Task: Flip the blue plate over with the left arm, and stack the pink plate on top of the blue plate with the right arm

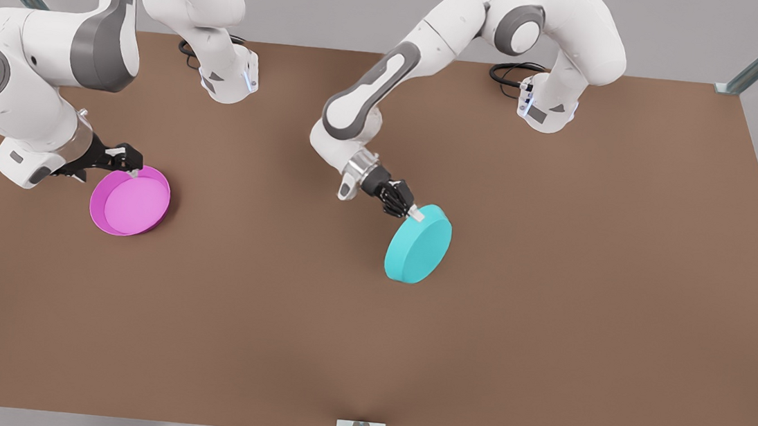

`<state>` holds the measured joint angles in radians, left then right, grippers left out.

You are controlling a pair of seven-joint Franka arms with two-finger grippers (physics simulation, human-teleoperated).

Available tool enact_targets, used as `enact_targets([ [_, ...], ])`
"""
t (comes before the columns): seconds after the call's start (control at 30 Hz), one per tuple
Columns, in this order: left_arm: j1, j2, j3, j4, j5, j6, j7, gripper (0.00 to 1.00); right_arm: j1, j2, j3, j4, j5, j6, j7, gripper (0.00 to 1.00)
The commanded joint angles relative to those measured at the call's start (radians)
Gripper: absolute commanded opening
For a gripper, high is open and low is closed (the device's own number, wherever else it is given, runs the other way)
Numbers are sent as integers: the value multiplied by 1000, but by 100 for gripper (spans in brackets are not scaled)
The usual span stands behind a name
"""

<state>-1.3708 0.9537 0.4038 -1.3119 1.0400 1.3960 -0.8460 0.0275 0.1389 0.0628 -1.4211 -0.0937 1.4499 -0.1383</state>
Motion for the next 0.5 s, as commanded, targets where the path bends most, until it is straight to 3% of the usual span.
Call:
enact_targets([
  [0.0, 9, 22, -30, 0, 176, -149, -953, 21, 0, -1, 0, 1, 0, 0, 2, 100],
  [0.23, 44, 112, -94, 16, 233, -161, -1036, 21, 0, -1, 0, 1, 2, -2, 2, 100],
  [0.3, 93, 109, -192, 16, 236, -163, -1039, 21, 0, -1, 0, 1, 2, -2, 2, 100],
  [0.47, 121, 168, -218, 16, 236, -161, -1062, 21, 0, 4, 0, 1, 2, -2, 2, 100],
])
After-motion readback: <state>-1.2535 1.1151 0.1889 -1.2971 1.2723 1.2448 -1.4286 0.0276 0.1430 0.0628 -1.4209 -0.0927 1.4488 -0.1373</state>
